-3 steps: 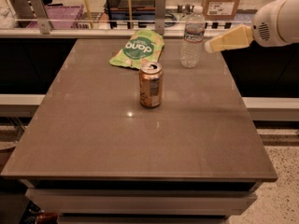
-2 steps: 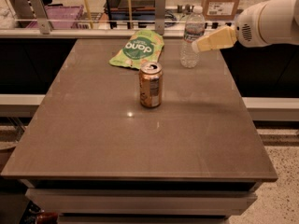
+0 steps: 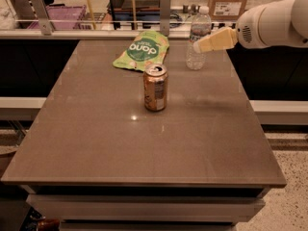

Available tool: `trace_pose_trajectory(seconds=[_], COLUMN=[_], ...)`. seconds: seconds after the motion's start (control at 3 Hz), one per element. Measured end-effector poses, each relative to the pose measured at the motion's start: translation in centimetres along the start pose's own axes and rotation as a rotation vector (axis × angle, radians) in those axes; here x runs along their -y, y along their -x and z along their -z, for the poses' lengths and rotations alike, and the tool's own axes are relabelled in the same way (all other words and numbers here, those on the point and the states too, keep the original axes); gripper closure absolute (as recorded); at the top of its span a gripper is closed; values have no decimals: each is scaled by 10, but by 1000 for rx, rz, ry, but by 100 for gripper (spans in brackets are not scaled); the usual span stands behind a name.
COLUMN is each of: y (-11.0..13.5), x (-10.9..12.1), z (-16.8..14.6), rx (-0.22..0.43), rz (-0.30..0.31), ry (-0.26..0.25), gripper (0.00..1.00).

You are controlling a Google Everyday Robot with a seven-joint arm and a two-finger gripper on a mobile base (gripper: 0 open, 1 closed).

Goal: Knock water bottle over

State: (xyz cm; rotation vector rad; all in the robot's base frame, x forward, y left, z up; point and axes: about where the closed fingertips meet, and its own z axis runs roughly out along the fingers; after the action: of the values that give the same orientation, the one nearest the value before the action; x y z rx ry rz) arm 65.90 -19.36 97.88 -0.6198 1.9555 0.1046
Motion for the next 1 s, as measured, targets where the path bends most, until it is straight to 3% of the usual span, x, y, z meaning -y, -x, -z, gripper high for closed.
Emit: trace_pose_trajectory(seconds=[0.67, 1.0], y=[7, 5], x=[14, 13], z=[-36, -56], rx=[43, 95], rz=[-22, -72], ry=[-8, -5], gripper=[0, 0])
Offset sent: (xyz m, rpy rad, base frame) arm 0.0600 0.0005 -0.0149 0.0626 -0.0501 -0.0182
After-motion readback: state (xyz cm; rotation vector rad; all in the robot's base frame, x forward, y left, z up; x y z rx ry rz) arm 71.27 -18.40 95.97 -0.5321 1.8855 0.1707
